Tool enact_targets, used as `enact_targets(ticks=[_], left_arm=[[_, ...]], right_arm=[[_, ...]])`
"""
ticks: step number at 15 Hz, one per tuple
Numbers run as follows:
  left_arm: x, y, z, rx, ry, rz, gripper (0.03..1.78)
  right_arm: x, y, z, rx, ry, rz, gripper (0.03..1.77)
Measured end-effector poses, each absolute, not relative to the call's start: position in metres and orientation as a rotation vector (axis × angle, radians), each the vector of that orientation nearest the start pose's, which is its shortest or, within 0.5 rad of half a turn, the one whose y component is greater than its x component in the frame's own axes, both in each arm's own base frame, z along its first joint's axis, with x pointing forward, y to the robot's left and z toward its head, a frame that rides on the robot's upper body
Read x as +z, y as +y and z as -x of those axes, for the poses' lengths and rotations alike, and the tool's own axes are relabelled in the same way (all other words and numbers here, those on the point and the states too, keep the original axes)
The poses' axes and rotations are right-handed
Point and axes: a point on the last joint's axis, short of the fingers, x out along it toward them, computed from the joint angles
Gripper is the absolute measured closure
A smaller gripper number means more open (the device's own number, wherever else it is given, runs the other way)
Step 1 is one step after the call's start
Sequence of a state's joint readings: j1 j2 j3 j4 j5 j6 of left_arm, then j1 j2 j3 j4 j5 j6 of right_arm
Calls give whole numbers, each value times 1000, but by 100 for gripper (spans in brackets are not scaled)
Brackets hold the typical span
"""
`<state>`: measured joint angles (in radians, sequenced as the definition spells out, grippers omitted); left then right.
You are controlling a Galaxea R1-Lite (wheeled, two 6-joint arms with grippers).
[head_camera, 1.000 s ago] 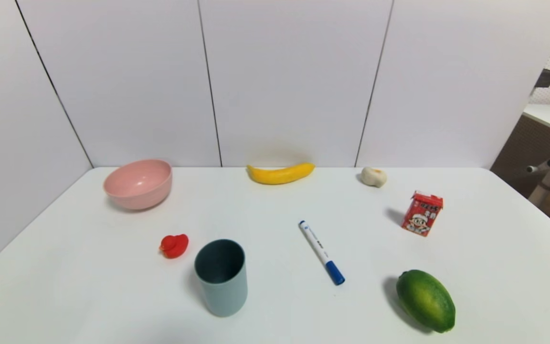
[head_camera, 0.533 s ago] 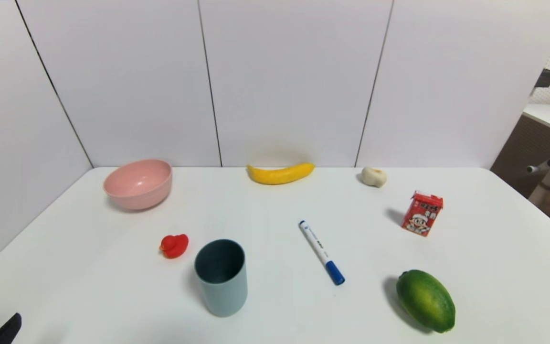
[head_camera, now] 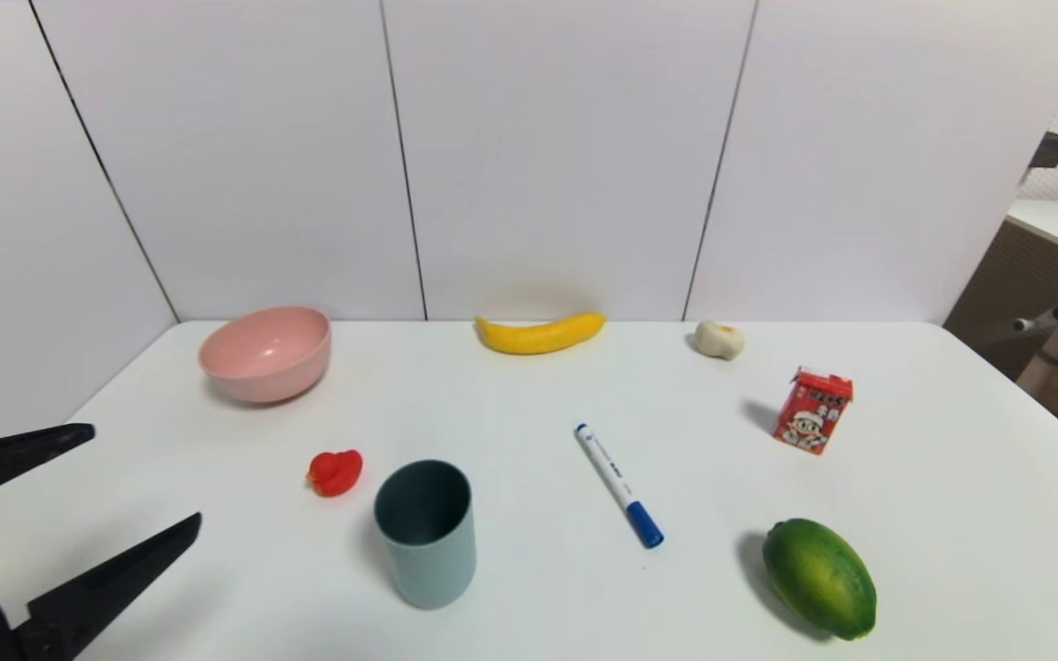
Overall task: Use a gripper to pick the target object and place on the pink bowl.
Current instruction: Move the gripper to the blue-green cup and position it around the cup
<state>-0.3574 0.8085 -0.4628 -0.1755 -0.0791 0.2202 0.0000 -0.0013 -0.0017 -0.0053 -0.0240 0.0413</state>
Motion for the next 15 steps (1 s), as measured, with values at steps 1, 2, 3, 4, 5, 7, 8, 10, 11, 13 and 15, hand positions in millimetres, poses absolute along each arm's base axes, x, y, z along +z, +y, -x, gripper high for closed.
enact_targets(ticks=[1,2,3,4,5,7,8,10,11,13,15], left_arm=[[211,-37,-86,-485,132,-241,12],[210,-44,-95,-512,136,-239,12],[208,-51,-104,-535,138,-233,12],[206,-58,-113,-555,135,-230,12],[203,-65,-121,-575,133,-227,12],[193,-79,-134,-615,118,-214,12],[187,-85,-137,-635,109,-207,12],[180,-93,-140,-664,82,-198,12],[178,-95,-141,-674,72,-196,12],[170,-99,-138,-702,82,-191,12],[164,-105,-133,-745,93,-175,12]], right_arm=[[77,-1,23,-24,-9,-41,9],[77,-1,23,-24,-9,-41,9],[77,-1,23,-24,-9,-41,9],[77,-1,23,-24,-9,-41,9],[77,-1,23,-25,-9,-41,9],[77,-1,23,-24,-9,-42,9],[77,-1,23,-24,-10,-42,9],[76,-1,23,-24,-9,-41,9],[76,-1,23,-24,-9,-41,9],[76,-1,23,-24,-9,-41,9],[76,-1,23,-24,-9,-41,9]])
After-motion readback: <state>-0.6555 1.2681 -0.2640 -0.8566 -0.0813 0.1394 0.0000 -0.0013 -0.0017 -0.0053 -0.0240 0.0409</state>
